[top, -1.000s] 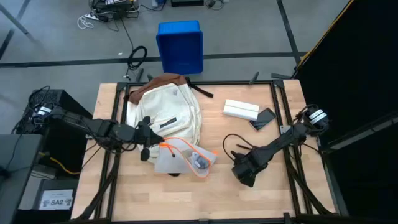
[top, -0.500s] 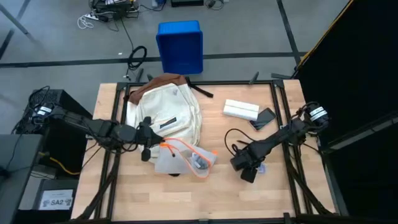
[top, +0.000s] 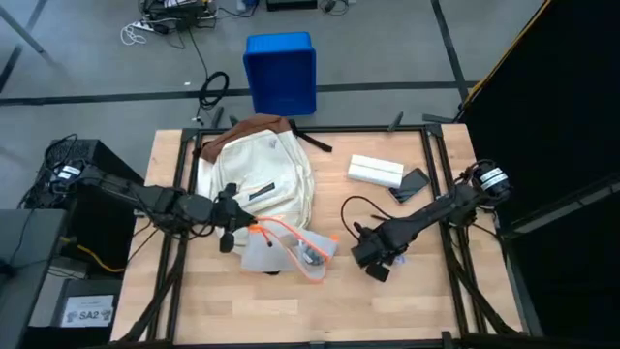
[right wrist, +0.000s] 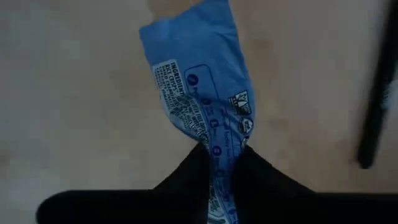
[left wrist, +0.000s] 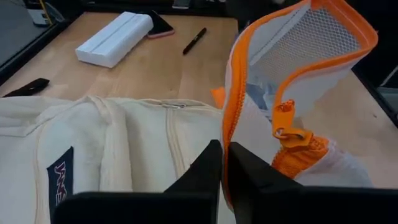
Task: Unpack backpack
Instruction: Put the violet granola bar into the zip bag
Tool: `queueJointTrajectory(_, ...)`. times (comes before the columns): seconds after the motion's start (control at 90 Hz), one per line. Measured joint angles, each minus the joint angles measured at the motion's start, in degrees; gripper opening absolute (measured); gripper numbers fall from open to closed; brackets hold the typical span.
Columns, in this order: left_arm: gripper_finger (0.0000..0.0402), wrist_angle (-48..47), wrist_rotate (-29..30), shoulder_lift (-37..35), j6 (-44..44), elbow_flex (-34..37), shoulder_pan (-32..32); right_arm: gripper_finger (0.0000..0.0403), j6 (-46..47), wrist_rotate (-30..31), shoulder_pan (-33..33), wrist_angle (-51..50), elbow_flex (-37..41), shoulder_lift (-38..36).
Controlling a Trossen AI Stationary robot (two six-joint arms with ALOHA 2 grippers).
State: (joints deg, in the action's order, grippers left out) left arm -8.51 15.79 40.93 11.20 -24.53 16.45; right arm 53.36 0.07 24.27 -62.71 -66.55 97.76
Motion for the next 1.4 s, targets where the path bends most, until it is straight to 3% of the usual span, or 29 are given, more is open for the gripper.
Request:
queueJointTrajectory(0.367, 0.0000, -0.03, 0.00, 0.00, 0.00, 0.00, 0.00, 0.0004, -5.75, 19.48, 1.00, -3.06, -20.88, -4.46)
queueJointTrajectory(0.456, 0.0000, -0.03, -0.02, 0.00, 0.00, 0.00, 0.00, 0.0004, -10.35, 23.25, 0.82, 1.72, -24.06, -4.48)
queueJointTrajectory(0.522, 0.0000, 0.00, 0.00, 0.00, 0.00, 0.00, 0.00, 0.0004, -15.64, 24.61, 0.07, 11.65, -24.57, -4.50)
queueJointTrajectory(0.667, 0.0000, 0.01, -0.02, 0.00, -0.03, 0.00, 0.00, 0.0002, -31.56, 19.97, -1.97, 37.75, -23.50, -3.38)
queueJointTrajectory(0.733, 0.0000, 0.08, -0.01, 0.00, -0.02, 0.00, 0.00, 0.0002, -34.66, 15.98, -2.98, 43.61, -23.33, -2.04)
queueJointTrajectory(0.9, 0.0000, -0.07, 0.00, 0.00, -0.02, 0.00, 0.00, 0.0003, -34.24, 8.22, -6.00, 47.35, -23.23, 2.25)
queueJointTrajectory(1.111, 0.0000, -0.12, -0.02, -0.02, 0.12, 0.00, 0.00, 0.0011, -32.87, 5.52, -7.99, 46.62, -23.10, 5.44)
queueJointTrajectory(1.4, 0.0000, -0.27, -0.02, 0.00, 0.90, 0.00, 0.00, 0.0099, -33.60, 8.24, -9.14, 44.74, -23.21, 4.92)
